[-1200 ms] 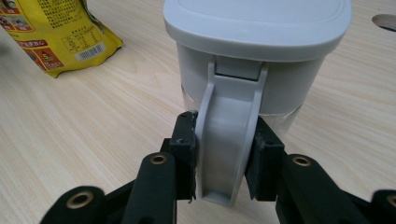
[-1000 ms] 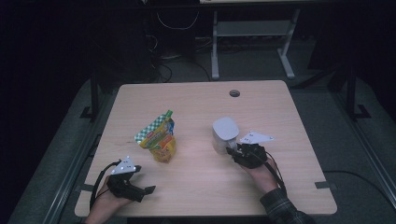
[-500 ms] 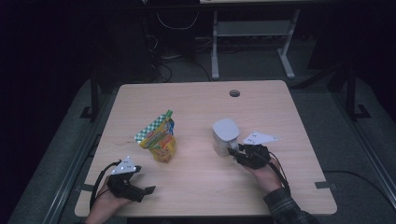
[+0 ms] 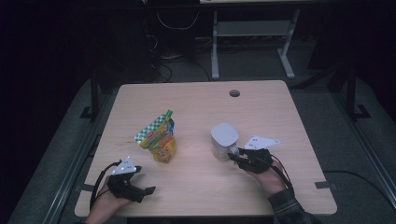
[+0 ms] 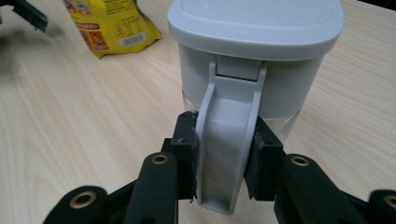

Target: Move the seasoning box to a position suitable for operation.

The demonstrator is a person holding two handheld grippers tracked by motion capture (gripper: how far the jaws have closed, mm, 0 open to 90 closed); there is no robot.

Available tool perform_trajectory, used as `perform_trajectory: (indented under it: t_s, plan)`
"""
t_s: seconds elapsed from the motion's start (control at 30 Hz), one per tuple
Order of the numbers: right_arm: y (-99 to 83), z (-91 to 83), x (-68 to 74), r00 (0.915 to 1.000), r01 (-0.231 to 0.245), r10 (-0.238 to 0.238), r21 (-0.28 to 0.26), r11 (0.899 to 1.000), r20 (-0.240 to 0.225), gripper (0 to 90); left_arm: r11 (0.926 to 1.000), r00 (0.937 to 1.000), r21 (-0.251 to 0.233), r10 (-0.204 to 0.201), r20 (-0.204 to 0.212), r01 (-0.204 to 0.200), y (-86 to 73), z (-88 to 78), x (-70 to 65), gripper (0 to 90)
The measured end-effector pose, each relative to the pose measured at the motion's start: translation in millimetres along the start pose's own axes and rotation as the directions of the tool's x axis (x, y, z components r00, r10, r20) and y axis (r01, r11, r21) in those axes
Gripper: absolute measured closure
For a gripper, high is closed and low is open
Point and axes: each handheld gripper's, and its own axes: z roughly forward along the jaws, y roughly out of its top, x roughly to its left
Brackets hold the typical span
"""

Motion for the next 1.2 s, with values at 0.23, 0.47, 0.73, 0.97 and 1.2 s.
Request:
perform_trajectory:
  t_s: [0.23,0.47,0.73,0.97,1.2]
  plan:
    - [-3.5,-6.5,8.0,0.9987,0.038,-0.038,0.009,0.999,-0.033,68.2,1.0000,1.0000,-0.003,-0.003,0.005,0.003,-0.2,0.6,-0.3,0.0]
    - [-7.2,-10.3,16.0,0.9951,0.066,-0.066,-0.003,0.998,-0.073,68.2,0.9999,0.9999,0.005,0.013,0.008,-0.013,0.3,0.6,-0.1,0.0]
    - [-11.2,-12.9,28.4,0.9852,0.100,-0.101,-0.019,0.995,-0.138,68.2,1.0000,0.9999,0.003,0.005,0.014,-0.006,0.0,1.7,-0.8,0.0]
    - [-11.6,-10.8,37.5,0.9716,0.137,-0.140,-0.025,0.990,-0.191,68.1,0.9999,0.9999,0.008,0.006,0.014,-0.007,0.0,2.3,-0.4,0.0]
    - [-14.2,-7.6,35.1,0.9697,0.132,-0.131,-0.011,0.991,-0.206,67.5,0.9999,0.9999,0.011,0.005,0.016,-0.005,-0.2,2.4,-0.7,0.0]
